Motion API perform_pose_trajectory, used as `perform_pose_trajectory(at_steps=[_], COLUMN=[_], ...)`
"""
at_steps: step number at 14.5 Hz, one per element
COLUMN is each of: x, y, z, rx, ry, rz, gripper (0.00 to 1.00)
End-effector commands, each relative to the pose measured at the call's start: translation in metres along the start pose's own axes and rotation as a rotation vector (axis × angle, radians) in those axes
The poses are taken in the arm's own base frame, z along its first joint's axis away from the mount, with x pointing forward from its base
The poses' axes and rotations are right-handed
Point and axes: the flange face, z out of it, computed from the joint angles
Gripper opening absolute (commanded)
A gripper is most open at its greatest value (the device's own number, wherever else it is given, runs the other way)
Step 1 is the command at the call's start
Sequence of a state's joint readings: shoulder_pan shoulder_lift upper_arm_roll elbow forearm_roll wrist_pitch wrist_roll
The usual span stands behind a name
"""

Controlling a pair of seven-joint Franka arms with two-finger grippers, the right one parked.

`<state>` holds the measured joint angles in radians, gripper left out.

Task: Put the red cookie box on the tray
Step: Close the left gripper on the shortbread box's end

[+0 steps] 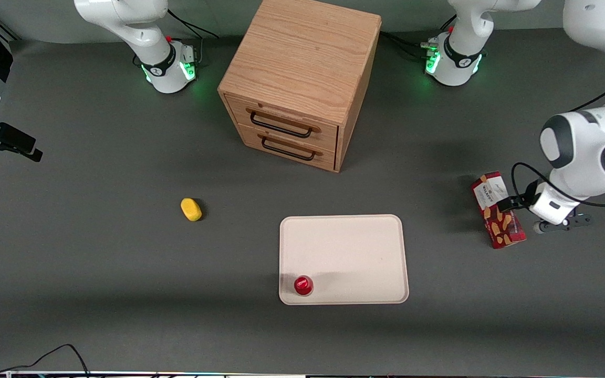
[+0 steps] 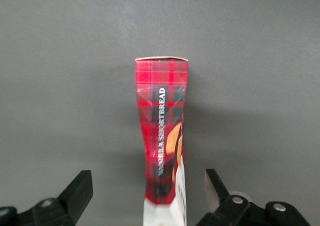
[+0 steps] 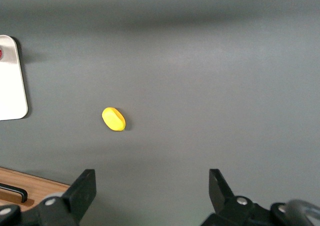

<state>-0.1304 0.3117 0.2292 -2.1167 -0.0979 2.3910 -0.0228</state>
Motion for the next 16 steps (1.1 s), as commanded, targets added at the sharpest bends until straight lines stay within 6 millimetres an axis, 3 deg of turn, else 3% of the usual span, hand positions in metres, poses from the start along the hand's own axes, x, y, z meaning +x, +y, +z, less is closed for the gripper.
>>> perform_pose_trajectory(at_steps=[1,2,3,9,12,14,16], x=[0.002,0.002,0.001,-0.001,-0.005,-0.005,0.0], y=[0.0,-0.001,0.0,0.002,0.009,0.019,0.032], z=[0.027,0.033,0.035,0.03,0.007,-0.039,-0.101], rx=[-0.027,-0.039,-0.046,-0.053,-0.076,-0.109,-0.123], ry=[0.041,0.041,0.038,0.03,-0.016,-0.055,-0.126], rz=[0.013,0.011,0.012,0.012,0.013,0.002,-0.001], gripper=[0.99,0.95,0.84,0.0,0.0,0.0,0.0])
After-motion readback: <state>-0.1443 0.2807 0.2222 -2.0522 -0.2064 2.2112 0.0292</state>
